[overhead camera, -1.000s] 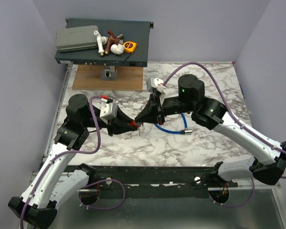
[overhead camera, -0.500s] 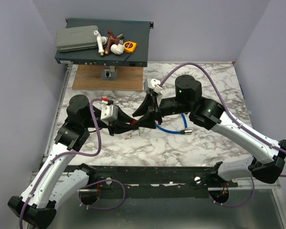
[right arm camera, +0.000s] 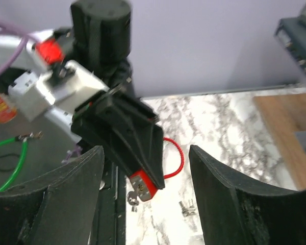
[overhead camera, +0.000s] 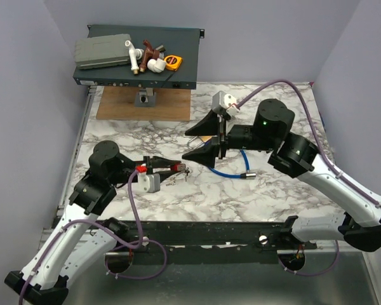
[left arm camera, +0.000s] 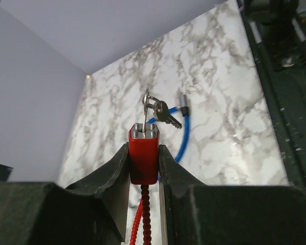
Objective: Unlock with the key
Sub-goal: Unlock the lock.
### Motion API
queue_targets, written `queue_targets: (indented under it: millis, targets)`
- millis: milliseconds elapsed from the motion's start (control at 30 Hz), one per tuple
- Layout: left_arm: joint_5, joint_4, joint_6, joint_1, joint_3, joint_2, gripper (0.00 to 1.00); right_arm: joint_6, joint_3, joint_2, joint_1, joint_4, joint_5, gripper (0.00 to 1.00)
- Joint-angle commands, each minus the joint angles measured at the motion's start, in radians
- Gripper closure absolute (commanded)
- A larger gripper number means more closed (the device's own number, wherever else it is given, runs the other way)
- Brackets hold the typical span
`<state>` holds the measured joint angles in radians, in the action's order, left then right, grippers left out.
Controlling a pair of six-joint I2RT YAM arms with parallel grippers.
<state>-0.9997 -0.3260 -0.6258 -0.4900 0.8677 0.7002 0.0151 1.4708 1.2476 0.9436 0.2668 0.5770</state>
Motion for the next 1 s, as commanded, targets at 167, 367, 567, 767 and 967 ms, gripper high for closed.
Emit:
queue_targets:
  millis: [167,367,567,767,967]
  targets:
    - [0.271,0.481,-0.881,-0.091,-0.307,-0.155,1.00,-0.035,-0.048,-0.077,0.004,-0.062,-0.359,0.29]
    - [0.218,0.696,-1.158,-0.093,-0.401,-0.156,1.00,-0.155,-0.077,-0.022,-0.036,-0.064,-0.347,0.29]
    - [0.218,0.820,-1.270,-0.110,-0.469,-0.159,1.00,-0.265,-0.135,-0.035,-0.171,-0.082,-0.209,0.27]
    - [0.237,0.856,-1.336,-0.129,-0.491,-0.148,1.00,-0.399,-0.170,-0.013,-0.250,-0.176,-0.007,0.22]
    - [0.300,0.939,-1.356,-0.143,-0.498,-0.114,1.00,-0.485,-0.216,0.011,-0.273,-0.254,0.207,0.22]
